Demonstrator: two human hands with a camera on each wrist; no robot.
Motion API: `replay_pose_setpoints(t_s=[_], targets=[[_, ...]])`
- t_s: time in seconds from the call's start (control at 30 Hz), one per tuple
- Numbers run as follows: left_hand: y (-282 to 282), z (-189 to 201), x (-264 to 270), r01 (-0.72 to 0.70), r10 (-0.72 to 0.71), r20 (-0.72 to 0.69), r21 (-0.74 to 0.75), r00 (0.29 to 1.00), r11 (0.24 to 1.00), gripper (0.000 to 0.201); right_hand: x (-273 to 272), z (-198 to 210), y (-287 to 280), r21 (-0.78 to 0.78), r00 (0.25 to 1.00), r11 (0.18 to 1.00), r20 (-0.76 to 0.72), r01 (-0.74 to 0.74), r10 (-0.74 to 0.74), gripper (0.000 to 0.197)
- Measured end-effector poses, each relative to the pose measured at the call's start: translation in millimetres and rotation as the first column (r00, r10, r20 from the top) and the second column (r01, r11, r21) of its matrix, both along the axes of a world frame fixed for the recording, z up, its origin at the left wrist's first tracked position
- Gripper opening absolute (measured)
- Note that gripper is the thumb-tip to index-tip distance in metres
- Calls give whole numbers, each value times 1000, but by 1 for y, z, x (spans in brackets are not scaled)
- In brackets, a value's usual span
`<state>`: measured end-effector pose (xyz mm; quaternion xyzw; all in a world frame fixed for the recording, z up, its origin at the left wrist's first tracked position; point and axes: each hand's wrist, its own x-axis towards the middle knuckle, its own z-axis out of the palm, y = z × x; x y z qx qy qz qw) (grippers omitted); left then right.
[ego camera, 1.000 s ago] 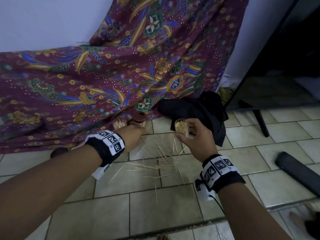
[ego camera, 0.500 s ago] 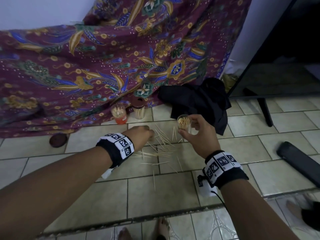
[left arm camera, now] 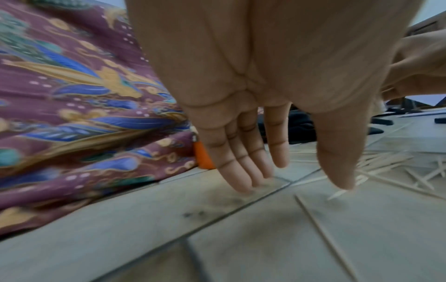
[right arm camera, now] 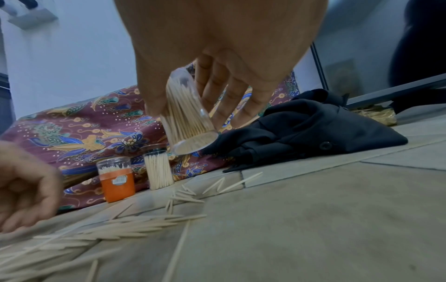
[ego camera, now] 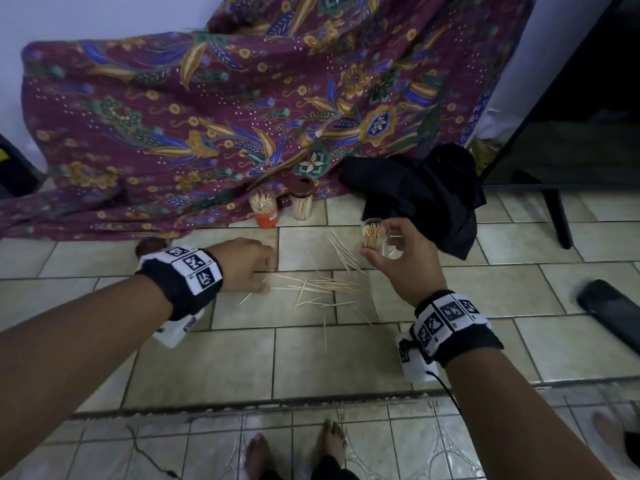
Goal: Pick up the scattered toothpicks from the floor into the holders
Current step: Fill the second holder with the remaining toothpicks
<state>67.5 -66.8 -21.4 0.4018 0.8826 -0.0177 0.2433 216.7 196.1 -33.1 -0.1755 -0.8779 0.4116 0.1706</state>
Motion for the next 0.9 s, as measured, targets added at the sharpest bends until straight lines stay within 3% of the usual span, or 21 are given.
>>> replay_pose_setpoints(t_s=[0.1, 0.23, 0.37, 0.9], targets=[[-20, -5, 5, -72, 76, 45, -68, 996, 995, 35, 1, 2, -5, -10, 1000, 1000, 11, -8, 8, 45], [-22, -12, 18, -164, 164, 66, -3, 984, 986, 9, 1, 4, -10, -12, 1000, 1000, 22, -20, 20, 46], [-9, -11, 29, -187, 186, 76, 14, 980, 982, 17, 2, 7, -13, 1, 999, 1000, 24, -23, 23, 47], [83, -12, 40, -32, 25, 32, 246, 999, 969, 19, 24, 7, 3, -11, 1000, 1000, 8, 12, -12, 46]])
